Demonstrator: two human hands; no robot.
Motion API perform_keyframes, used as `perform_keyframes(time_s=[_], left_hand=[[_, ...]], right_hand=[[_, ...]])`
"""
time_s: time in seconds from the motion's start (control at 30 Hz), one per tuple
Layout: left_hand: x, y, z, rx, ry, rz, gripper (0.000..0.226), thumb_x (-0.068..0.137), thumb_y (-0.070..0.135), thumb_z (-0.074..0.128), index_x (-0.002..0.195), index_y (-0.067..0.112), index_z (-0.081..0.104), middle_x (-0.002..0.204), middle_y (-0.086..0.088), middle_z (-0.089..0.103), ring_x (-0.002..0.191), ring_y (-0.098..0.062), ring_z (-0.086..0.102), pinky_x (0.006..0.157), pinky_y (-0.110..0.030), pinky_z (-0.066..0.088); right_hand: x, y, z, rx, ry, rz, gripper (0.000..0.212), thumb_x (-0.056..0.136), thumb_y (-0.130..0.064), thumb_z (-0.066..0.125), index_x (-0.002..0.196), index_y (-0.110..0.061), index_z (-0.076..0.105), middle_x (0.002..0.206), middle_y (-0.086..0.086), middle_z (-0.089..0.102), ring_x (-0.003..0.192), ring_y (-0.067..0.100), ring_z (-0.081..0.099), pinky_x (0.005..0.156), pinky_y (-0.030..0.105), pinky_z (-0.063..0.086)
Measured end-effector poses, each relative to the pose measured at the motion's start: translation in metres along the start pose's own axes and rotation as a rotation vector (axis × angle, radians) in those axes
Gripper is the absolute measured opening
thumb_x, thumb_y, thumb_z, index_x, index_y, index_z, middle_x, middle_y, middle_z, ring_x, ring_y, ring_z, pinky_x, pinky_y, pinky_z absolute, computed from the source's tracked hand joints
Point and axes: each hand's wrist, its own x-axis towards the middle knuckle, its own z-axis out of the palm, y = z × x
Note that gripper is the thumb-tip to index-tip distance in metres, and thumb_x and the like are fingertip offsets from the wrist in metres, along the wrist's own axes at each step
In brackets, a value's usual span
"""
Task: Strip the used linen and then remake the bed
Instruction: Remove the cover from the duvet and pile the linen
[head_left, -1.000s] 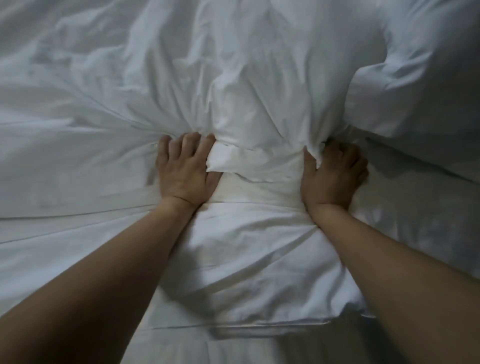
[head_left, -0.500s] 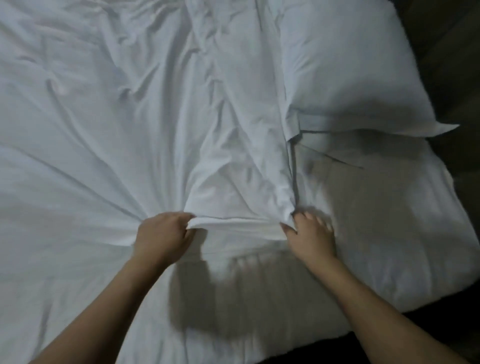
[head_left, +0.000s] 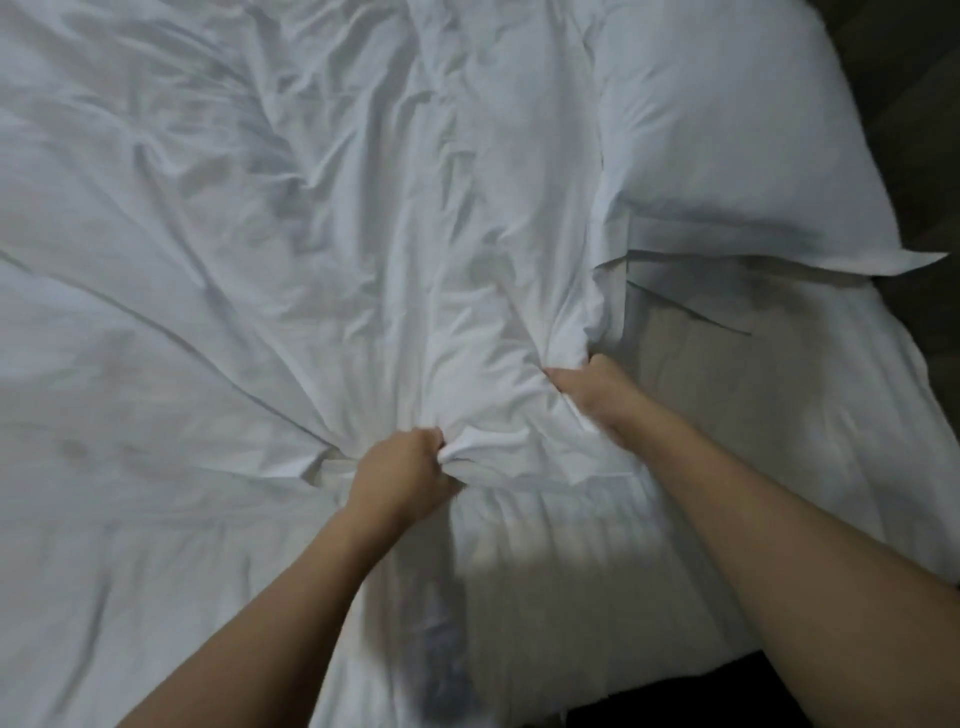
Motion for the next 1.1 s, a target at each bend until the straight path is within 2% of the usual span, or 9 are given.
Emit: perform_keyframes(time_s=[0.13,0.27,0.37,0.5,0.7,0.77,0.83,0.97,1.1], left_hand=[[-0.061,-0.046,-0.064,0.001,-0.13,0.089,0.014,0.066,0.03,0.045,0.062,0.018,0.051,0.067,0.006,0.054,0.064,-0.017,0.054,0.054,-0.029,0.039],[-0.157,-0.106,-0.099,0.374,-0.354,-0.011,0.014,0.077,0.023,0.045,0.087,0.029,0.052,0.099,0.015,0.054,0.1,-0.007,0.058,0.071,-0.023,0.046],[-0.195,-0.128,-0.105,0.55,-0.605,-0.145,0.024,0.089,0.024,0.047,0.103,0.04,0.057,0.119,0.017,0.049,0.12,-0.007,0.05,0.083,-0.024,0.047],[-0.152,-0.098,-0.091,0.706,-0.848,-0.321,0.061,0.085,0.035,0.057,0.143,0.024,0.042,0.147,-0.001,0.038,0.131,-0.024,0.044,0.098,-0.039,0.048],[-0.052,0.028,-0.04,0.351,-0.167,-0.162,0.065,0.086,0.059,0.053,0.137,0.02,0.045,0.137,-0.012,0.047,0.119,-0.039,0.048,0.09,-0.059,0.044],[-0.031,0.033,-0.018,0.42,-0.129,-0.257,0.079,0.089,0.056,0.05,0.146,0.008,0.024,0.147,-0.023,0.025,0.127,-0.049,0.034,0.088,-0.07,0.039],[-0.013,0.021,0.0,0.429,-0.126,-0.4,0.059,0.097,0.032,0.03,0.146,0.001,0.018,0.148,-0.029,0.023,0.125,-0.052,0.037,0.084,-0.069,0.044],[0.012,-0.004,-0.006,0.401,-0.14,-0.395,0.039,0.092,0.004,0.034,0.125,0.002,0.055,0.117,-0.02,0.061,0.102,-0.037,0.062,0.075,-0.043,0.057],[0.01,-0.014,-0.054,0.136,-0.092,-0.384,0.02,0.091,0.019,0.054,0.105,0.011,0.066,0.105,-0.011,0.069,0.097,-0.032,0.066,0.075,-0.034,0.05]], right_hand=[[-0.083,-0.023,0.03,-0.03,-0.081,-0.121,0.032,0.08,-0.037,0.076,0.098,-0.011,0.071,0.094,0.001,0.073,0.091,0.019,0.069,0.086,0.039,0.056],[-0.159,0.014,0.074,-0.409,-0.439,-0.026,0.05,0.082,-0.045,0.066,0.117,-0.009,0.065,0.11,0.006,0.068,0.107,0.023,0.064,0.088,0.03,0.05],[-0.18,0.044,0.099,-0.648,-0.863,-0.052,0.035,0.089,-0.037,0.062,0.104,-0.006,0.069,0.079,0.002,0.062,0.079,0.02,0.065,0.069,0.02,0.049],[-0.127,0.048,0.085,-0.417,-0.58,0.135,0.024,0.095,-0.033,0.057,0.079,-0.015,0.055,0.071,0.005,0.051,0.057,0.014,0.045,0.045,0.02,0.032],[-0.029,0.0,0.055,-0.145,-0.202,0.155,0.022,0.1,-0.032,0.047,0.084,-0.018,0.049,0.084,0.006,0.05,0.061,0.015,0.042,0.056,0.027,0.028],[-0.005,-0.009,0.063,-0.124,-0.194,0.141,0.019,0.099,-0.034,0.048,0.087,-0.018,0.049,0.081,0.004,0.048,0.061,0.015,0.041,0.056,0.027,0.028],[0.016,-0.018,0.071,-0.1,-0.188,0.123,0.022,0.098,-0.037,0.049,0.105,-0.016,0.05,0.089,0.005,0.05,0.07,0.016,0.046,0.061,0.029,0.034],[0.051,-0.037,0.075,-0.055,-0.175,0.159,0.071,0.089,-0.055,0.057,0.14,-0.011,0.038,0.134,0.008,0.048,0.116,0.026,0.05,0.099,0.04,0.041],[0.082,-0.089,0.067,0.253,-0.274,0.161,0.052,0.084,-0.063,0.059,0.112,-0.019,0.062,0.11,0.001,0.067,0.1,0.02,0.062,0.093,0.038,0.049]])
